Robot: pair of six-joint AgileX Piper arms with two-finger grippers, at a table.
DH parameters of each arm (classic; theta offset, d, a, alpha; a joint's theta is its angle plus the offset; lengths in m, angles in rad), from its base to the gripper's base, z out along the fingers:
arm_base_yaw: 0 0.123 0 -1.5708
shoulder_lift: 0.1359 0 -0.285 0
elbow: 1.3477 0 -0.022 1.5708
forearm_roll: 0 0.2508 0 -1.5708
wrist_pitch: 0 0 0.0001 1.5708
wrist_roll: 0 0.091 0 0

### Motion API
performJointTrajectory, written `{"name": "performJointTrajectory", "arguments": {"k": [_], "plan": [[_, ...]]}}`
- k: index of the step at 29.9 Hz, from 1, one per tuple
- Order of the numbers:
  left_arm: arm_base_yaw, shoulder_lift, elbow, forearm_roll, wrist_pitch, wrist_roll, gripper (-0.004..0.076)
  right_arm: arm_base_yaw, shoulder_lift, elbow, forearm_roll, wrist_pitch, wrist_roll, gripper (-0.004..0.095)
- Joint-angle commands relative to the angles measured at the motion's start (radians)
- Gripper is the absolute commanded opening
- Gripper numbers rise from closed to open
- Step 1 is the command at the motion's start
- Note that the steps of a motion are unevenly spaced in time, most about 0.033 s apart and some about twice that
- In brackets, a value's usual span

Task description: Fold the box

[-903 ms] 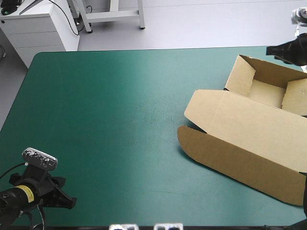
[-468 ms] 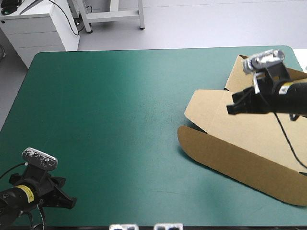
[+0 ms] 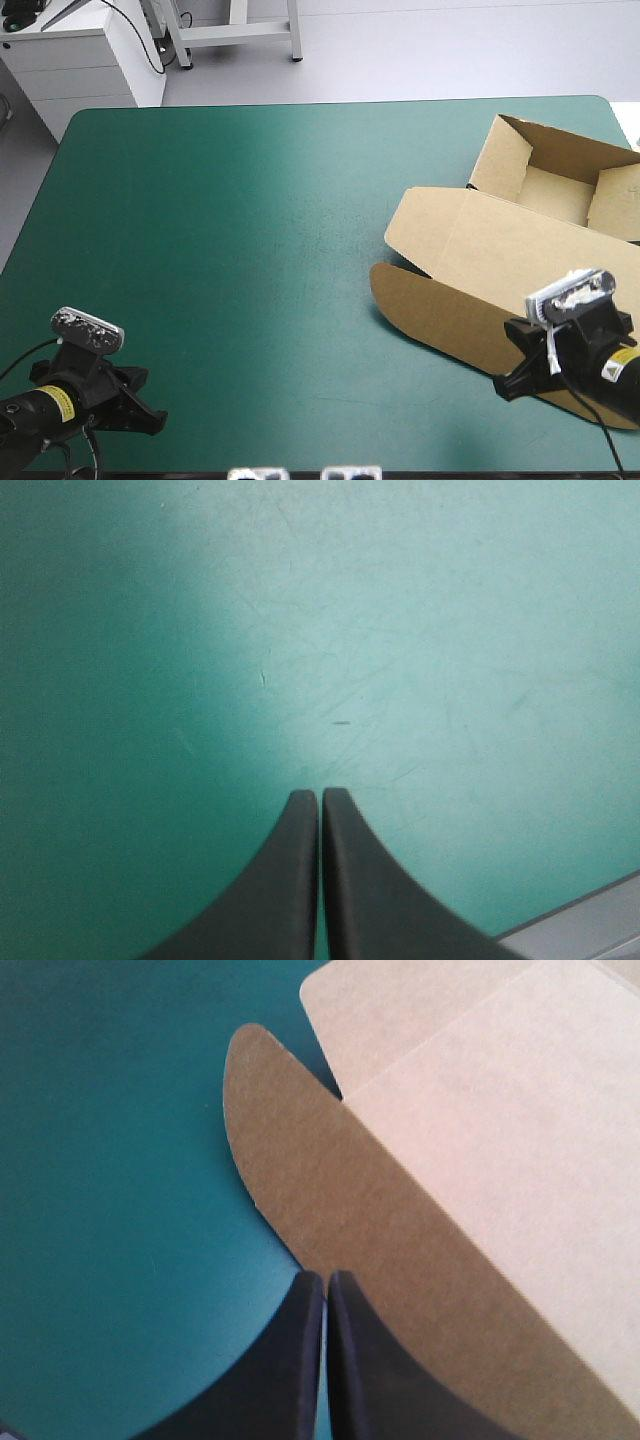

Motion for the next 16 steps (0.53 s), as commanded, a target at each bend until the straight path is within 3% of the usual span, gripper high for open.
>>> {"name": "performJointTrajectory", "arguments": {"k": [1,11,16], "plan": [[-0.001,0.007,-0.021,-0.033,-0.091,-0.004,-0.0008,0.000,-0.101,0.102,0.014,-0.091,-0.007,0.0000],[-0.001,0.007,0.042,-0.052,-0.100,0.001,-0.0008,0.000,-0.330,0.272,0.010,-0.131,-0.021,-0.0001],[-0.001,0.007,0.122,-0.081,-0.179,0.001,-0.0008,0.000,-0.357,0.303,0.012,-0.114,-0.010,-0.0001]]}}
